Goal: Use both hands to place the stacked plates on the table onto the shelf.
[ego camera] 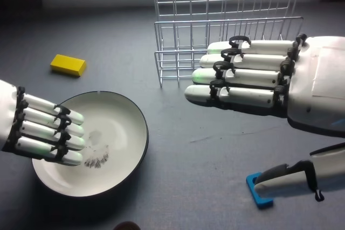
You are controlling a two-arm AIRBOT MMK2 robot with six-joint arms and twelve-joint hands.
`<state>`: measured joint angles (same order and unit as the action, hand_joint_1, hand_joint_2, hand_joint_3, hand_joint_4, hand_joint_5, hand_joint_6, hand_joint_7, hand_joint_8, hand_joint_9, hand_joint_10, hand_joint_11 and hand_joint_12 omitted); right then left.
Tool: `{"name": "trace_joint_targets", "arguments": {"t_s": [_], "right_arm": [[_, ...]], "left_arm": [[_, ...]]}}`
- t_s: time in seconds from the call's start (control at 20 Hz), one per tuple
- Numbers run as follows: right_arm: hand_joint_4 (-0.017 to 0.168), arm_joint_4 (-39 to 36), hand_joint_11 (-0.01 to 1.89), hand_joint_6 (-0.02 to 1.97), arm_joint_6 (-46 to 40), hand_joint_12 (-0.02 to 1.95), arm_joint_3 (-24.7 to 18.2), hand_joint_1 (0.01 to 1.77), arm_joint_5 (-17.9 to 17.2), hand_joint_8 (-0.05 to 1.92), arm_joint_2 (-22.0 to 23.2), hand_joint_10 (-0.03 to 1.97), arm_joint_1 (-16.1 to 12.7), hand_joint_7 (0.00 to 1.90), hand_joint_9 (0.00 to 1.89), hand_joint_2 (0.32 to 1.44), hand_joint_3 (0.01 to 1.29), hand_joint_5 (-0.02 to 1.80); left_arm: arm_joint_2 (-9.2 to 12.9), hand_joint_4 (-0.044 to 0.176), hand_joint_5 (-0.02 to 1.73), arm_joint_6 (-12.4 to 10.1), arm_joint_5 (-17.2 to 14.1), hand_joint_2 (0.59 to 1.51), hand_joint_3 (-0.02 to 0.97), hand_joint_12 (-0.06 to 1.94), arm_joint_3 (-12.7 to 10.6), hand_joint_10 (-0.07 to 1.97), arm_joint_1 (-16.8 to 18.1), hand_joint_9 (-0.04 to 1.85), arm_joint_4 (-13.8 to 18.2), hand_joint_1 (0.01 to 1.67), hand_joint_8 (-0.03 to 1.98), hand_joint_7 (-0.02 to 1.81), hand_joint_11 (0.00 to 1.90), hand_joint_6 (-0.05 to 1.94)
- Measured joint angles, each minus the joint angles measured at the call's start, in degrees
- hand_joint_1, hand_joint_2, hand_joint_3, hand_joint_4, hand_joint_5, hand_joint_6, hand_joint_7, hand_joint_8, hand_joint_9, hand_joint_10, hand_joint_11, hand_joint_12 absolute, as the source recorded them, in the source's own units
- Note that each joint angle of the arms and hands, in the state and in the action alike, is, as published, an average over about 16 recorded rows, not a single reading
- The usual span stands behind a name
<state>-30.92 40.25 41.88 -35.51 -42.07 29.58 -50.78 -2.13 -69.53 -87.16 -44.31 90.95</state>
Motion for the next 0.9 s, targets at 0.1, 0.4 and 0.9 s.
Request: {"name": "trace_joint_targets", "arguments": {"t_s": [0.1,0.4,0.9], "right_arm": [[0.006,0.0,0.04,0.02,0.0,0.02,0.0,0.23,-0.1,0.02,0.1,0.01,0.0,0.01,0.01,1.11,0.02,0.02],[0.007,0.2,0.03,0.02,-0.2,0.06,0.1,0.25,-0.4,0.02,0.6,0.01,0.0,0.01,0.01,1.12,0.02,0.02],[0.006,0.4,0.02,0.02,-1.8,0.13,1.0,0.19,-1.3,0.02,1.2,0.01,0.0,0.01,0.01,1.13,0.02,0.02]], "left_arm": [[-0.4,-0.001,0.02,0.5,0.2,1.026,0.036,0.01,-0.8,0.00,-1.2,0.02,-0.6,0.02,-0.02,0.02,0.02,-0.01],[-0.9,-0.001,0.02,1.6,0.8,1.029,0.035,0.01,-2.1,0.00,-3.9,0.02,-1.5,0.02,-0.02,0.02,0.02,-0.01],[-1.8,0.000,0.02,2.2,2.3,1.040,0.035,0.01,-3.8,0.00,-6.5,0.02,-2.4,0.02,-0.02,0.01,0.02,-0.01]]}}
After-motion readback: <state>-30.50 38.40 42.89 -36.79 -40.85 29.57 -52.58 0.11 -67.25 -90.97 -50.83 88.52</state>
